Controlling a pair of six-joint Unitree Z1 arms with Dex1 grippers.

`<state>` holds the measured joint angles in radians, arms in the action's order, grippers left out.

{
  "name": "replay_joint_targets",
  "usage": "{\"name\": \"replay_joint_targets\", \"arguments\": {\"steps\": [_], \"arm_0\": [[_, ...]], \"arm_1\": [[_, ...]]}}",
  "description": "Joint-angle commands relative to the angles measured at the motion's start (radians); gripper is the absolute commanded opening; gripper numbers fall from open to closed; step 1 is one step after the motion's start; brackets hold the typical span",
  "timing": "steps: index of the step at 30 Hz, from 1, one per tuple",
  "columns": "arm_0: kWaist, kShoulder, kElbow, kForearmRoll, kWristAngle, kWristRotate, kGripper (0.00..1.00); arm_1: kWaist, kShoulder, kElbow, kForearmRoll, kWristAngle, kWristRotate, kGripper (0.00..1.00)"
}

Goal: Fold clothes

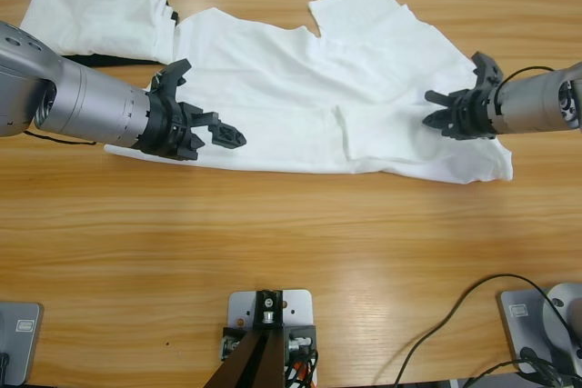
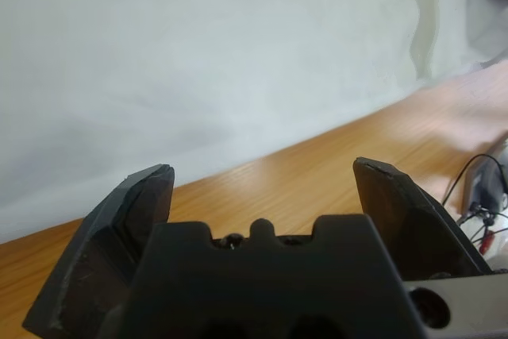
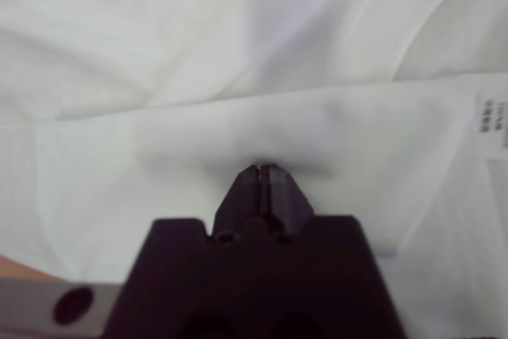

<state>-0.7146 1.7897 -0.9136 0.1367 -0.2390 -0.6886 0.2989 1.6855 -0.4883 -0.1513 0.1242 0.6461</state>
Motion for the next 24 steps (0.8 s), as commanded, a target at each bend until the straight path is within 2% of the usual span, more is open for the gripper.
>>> {"name": "replay_joint_targets", "arguments": {"steps": [1, 5, 8, 9, 10, 11, 13, 14, 18, 19, 20, 23, 24], "arm_0": [[-0.006, 0.046, 0.011, 0.004, -0.008, -0.011, 0.885], [0.003, 0.025, 0.026, 0.005, -0.008, -0.011, 0.885], [0.006, 0.008, 0.04, 0.006, -0.008, -0.011, 0.885], [0.006, 0.006, 0.045, 0.006, -0.008, -0.011, 0.885], [0.006, 0.005, 0.049, 0.006, -0.008, -0.011, 0.885], [0.006, 0.005, 0.053, 0.004, -0.008, -0.011, 0.885], [0.006, 0.012, 0.058, 0.004, -0.008, -0.011, 0.885], [0.006, 0.017, 0.059, 0.003, -0.008, -0.011, 0.885], [0.006, 0.038, 0.059, 0.001, 0.002, -0.011, 0.886], [0.006, 0.043, 0.058, 0.001, 0.013, -0.012, 0.885], [0.006, 0.049, 0.056, 0.001, 0.025, -0.016, 0.885], [0.006, 0.066, 0.044, 0.0, 0.046, -0.039, 0.885], [0.006, 0.073, 0.038, 0.0, 0.051, -0.046, 0.885]], "arm_1": [[-0.088, 0.101, 0.013, -0.003, -0.039, -0.042, 0.0], [-0.14, 0.113, 0.008, -0.007, -0.069, -0.063, 0.0], [-0.168, 0.065, 0.004, -0.009, -0.101, -0.081, 0.0], [-0.169, 0.037, 0.003, -0.011, -0.099, -0.098, 0.076], [-0.168, -0.004, 0.004, -0.004, -0.098, -0.118, 0.437], [-0.165, -0.075, 0.007, 0.003, -0.094, -0.129, 0.737], [-0.131, -0.198, 0.003, 0.063, -0.089, -0.138, 0.994], [-0.117, -0.255, -0.002, 0.14, -0.096, -0.136, 1.0], [-0.103, -0.384, -0.02, 0.334, -0.113, -0.066, 0.965], [-0.103, -0.379, -0.021, 0.358, -0.113, -0.052, 0.872], [-0.103, -0.371, -0.02, 0.37, -0.112, -0.041, 0.712], [-0.103, -0.347, -0.019, 0.371, -0.093, 0.013, 0.135], [-0.106, -0.332, -0.017, 0.371, -0.088, 0.028, 0.006]]}}
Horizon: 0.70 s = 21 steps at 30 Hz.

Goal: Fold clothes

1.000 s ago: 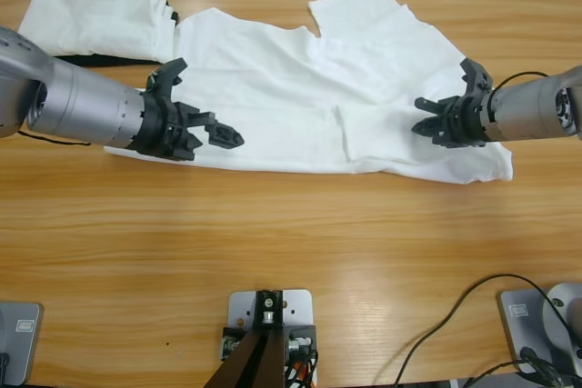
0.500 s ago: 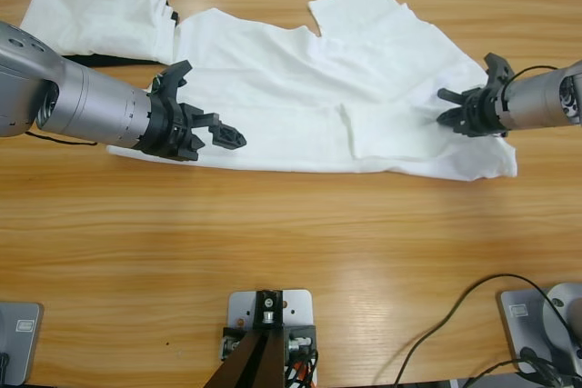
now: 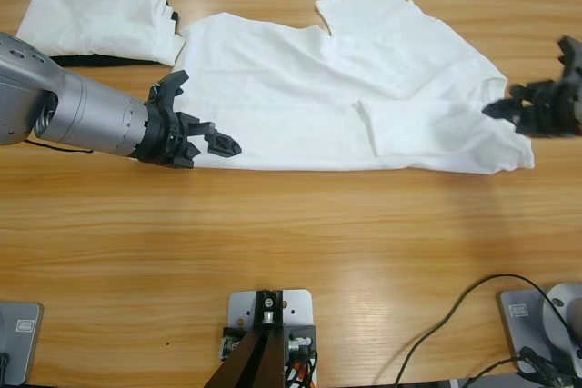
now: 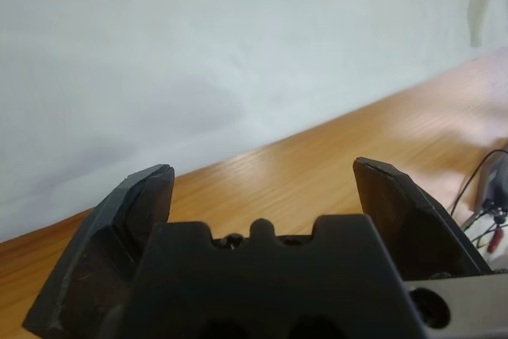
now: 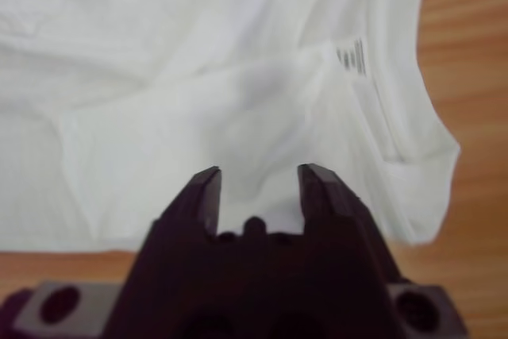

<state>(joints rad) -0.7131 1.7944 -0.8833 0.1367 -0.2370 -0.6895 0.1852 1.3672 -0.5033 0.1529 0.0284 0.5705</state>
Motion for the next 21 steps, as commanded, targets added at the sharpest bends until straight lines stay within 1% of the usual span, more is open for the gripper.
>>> {"name": "replay_joint_targets", "arguments": {"steps": [1, 4, 8, 14, 16, 21], "arm_0": [[0.004, 0.078, 0.001, -0.001, 0.051, -0.056, 0.885], [0.004, 0.111, -0.02, -0.003, 0.051, -0.075, 0.885], [0.006, 0.144, -0.039, -0.006, 0.051, -0.089, 0.885], [0.035, 0.155, -0.04, -0.006, 0.051, -0.099, 0.882], [0.048, 0.155, -0.04, -0.006, 0.051, -0.138, 0.862], [0.061, 0.166, -0.045, -0.006, 0.051, -0.212, 0.862]], "arm_1": [[0.001, 0.011, -0.003, 0.066, 0.021, 0.108, 0.0], [-0.043, 0.069, -0.004, 0.039, 0.055, 0.093, 0.0], [-0.087, 0.121, -0.024, 0.029, 0.058, 0.048, 0.0], [-0.135, 0.189, -0.015, 0.008, 0.091, 0.064, 0.0], [-0.148, 0.209, -0.018, 0.009, 0.091, 0.067, 0.0], [-0.176, 0.249, -0.023, 0.035, 0.082, 0.096, 0.0]]}}
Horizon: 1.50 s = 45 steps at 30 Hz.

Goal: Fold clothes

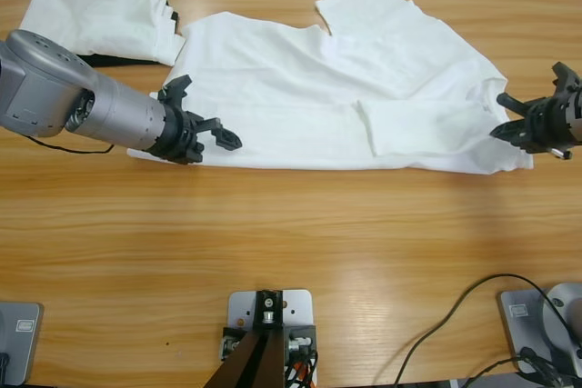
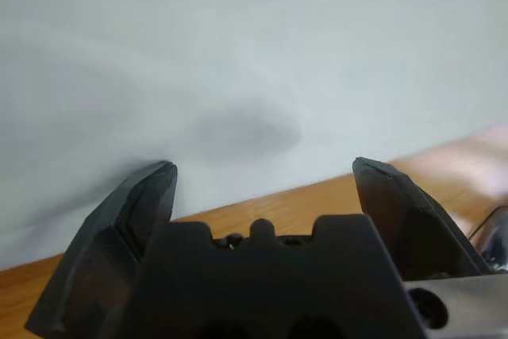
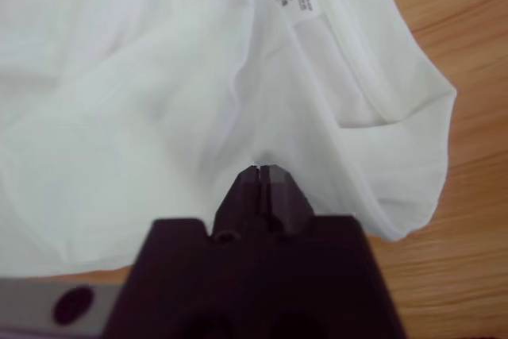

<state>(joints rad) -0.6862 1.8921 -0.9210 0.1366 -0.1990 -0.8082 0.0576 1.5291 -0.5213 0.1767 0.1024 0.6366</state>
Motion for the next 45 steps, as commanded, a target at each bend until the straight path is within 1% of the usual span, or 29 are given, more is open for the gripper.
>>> {"name": "replay_joint_targets", "arguments": {"steps": [1, 5, 8, 11, 15, 18, 20, 23, 25, 27, 28, 29, 30, 31, 32, 33, 34, 36, 37, 39, 40, 43, 45], "arm_0": [[0.034, 0.071, -0.009, -0.006, 0.013, -0.101, 0.862], [0.034, 0.076, -0.009, -0.006, 0.013, -0.115, 0.862], [0.034, 0.066, -0.006, -0.005, 0.013, -0.115, 0.862], [0.034, 0.058, -0.002, -0.003, 0.012, -0.114, 0.862], [0.034, 0.062, 0.004, -0.003, 0.012, -0.114, 0.862], [0.034, 0.068, 0.008, -0.004, 0.012, -0.115, 0.862], [0.034, 0.067, 0.01, -0.005, 0.012, -0.115, 0.862], [0.034, 0.063, 0.011, -0.005, 0.012, -0.115, 0.862], [0.034, 0.048, 0.009, -0.005, 0.012, -0.112, 0.862], [0.033, 0.018, 0.001, -0.005, 0.012, -0.108, 0.867], [0.033, -0.006, -0.003, -0.005, 0.012, -0.101, 0.867], [0.033, -0.036, -0.005, -0.005, 0.013, -0.079, 0.88], [0.032, -0.069, -0.007, -0.005, 0.015, -0.043, 0.917], [0.03, -0.102, -0.007, -0.006, 0.027, -0.009, 0.927], [0.027, -0.133, -0.006, -0.005, 0.048, 0.018, 0.936], [0.022, -0.159, -0.004, -0.004, 0.066, 0.043, 0.958], [0.018, -0.184, -0.004, 0.001, 0.084, 0.074, 0.968], [0.005, -0.212, -0.007, 0.039, 0.123, 0.14, 0.964], [0.0, -0.214, -0.01, 0.076, 0.143, 0.172, 0.964], [-0.01, -0.207, -0.007, 0.151, 0.193, 0.229, 0.968], [-0.014, -0.203, -0.002, 0.172, 0.213, 0.254, 0.973], [-0.019, -0.21, 0.019, 0.179, 0.22, 0.278, 0.977], [-0.019, -0.211, 0.018, 0.179, 0.219, 0.281, 0.977]], "arm_1": [[-0.048, 0.094, -0.005, 0.015, 0.007, 0.036, 0.0], [-0.061, 0.137, -0.015, 0.032, -0.012, 0.044, 0.0], [-0.089, 0.179, -0.022, 0.09, -0.056, 0.068, 0.0], [-0.117, 0.172, -0.036, 0.102, -0.088, 0.066, 0.0], [-0.117, 0.133, -0.057, 0.108, -0.138, -0.024, 0.0], [-0.128, 0.138, -0.095, 0.133, -0.172, -0.13, 0.0], [-0.156, 0.146, -0.125, 0.18, -0.174, -0.154, 0.0], [-0.162, 0.167, -0.151, 0.22, -0.168, -0.147, 0.0], [-0.162, 0.124, -0.15, 0.226, -0.174, -0.144, 0.0], [-0.157, 0.023, -0.169, 0.259, -0.191, -0.169, 0.0], [-0.134, -0.031, -0.189, 0.288, -0.188, -0.184, 0.0], [-0.1, -0.07, -0.222, 0.338, -0.188, -0.201, 0.038], [-0.058, -0.092, -0.254, 0.381, -0.185, -0.219, 0.301], [-0.004, -0.102, -0.278, 0.411, -0.185, -0.235, 0.584], [0.052, -0.103, -0.295, 0.432, -0.184, -0.251, 0.775], [0.109, -0.096, -0.31, 0.459, -0.19, -0.264, 0.878], [0.159, -0.083, -0.321, 0.479, -0.198, -0.271, 0.932], [0.238, -0.054, -0.325, 0.49, -0.205, -0.281, 0.954], [0.26, -0.035, -0.326, 0.49, -0.193, -0.286, 0.965], [0.276, 0.012, -0.33, 0.489, -0.147, -0.305, 0.977], [0.277, 0.033, -0.332, 0.489, -0.144, -0.312, 0.977], [0.272, 0.089, -0.336, 0.479, -0.171, -0.316, 0.969], [0.257, 0.118, -0.335, 0.429, -0.167, -0.316, 0.937]]}}
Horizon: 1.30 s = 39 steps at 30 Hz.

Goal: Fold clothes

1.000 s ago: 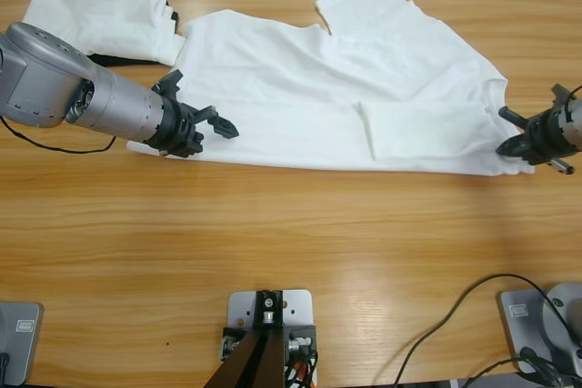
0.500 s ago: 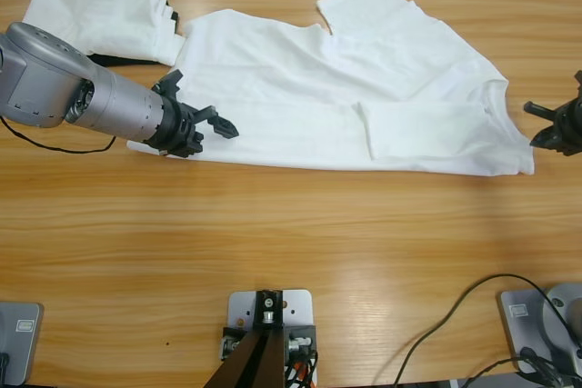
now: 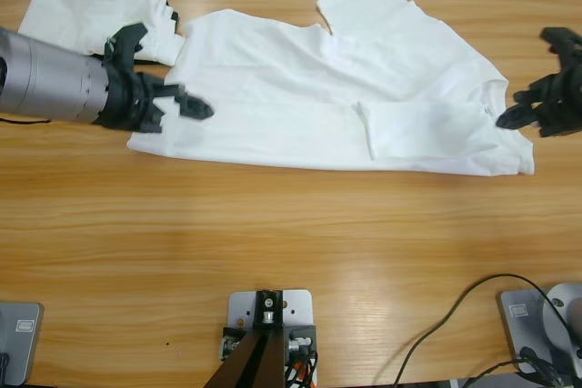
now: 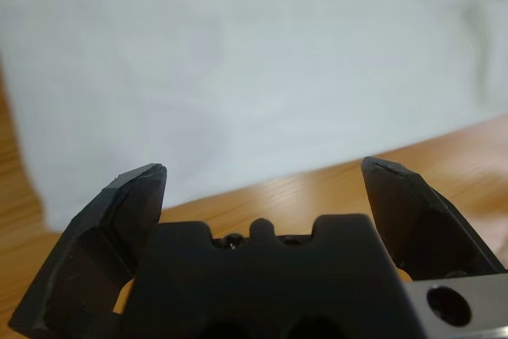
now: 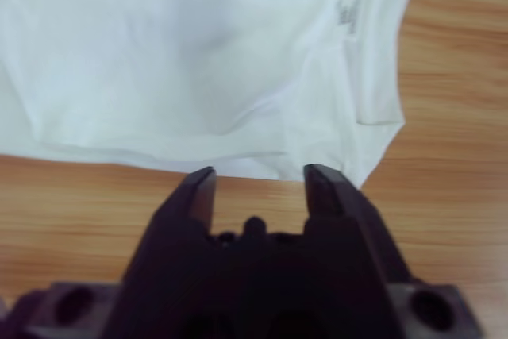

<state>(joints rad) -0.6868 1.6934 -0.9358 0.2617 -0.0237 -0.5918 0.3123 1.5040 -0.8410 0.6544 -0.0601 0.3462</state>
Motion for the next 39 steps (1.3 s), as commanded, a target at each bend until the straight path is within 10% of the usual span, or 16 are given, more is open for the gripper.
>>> {"name": "replay_joint_targets", "arguments": {"steps": [1, 6, 24, 39], "arm_0": [[-0.019, -0.012, 0.028, 0.054, 0.044, 0.064, 0.977], [-0.019, 0.001, 0.012, 0.053, 0.044, 0.064, 0.977], [-0.019, 0.032, 0.019, 0.051, 0.042, 0.063, 0.977], [-0.02, 0.007, 0.038, 0.051, 0.042, 0.062, 0.977]], "arm_1": [[-0.003, 0.149, -0.013, -0.081, 0.002, -0.027, 0.9], [-0.04, 0.183, -0.015, -0.161, 0.102, -0.045, 0.003], [-0.26, 0.236, 0.146, -0.304, 0.329, 0.138, 0.0], [-0.262, 0.255, 0.141, -0.162, 0.194, 0.35, 0.0]]}}
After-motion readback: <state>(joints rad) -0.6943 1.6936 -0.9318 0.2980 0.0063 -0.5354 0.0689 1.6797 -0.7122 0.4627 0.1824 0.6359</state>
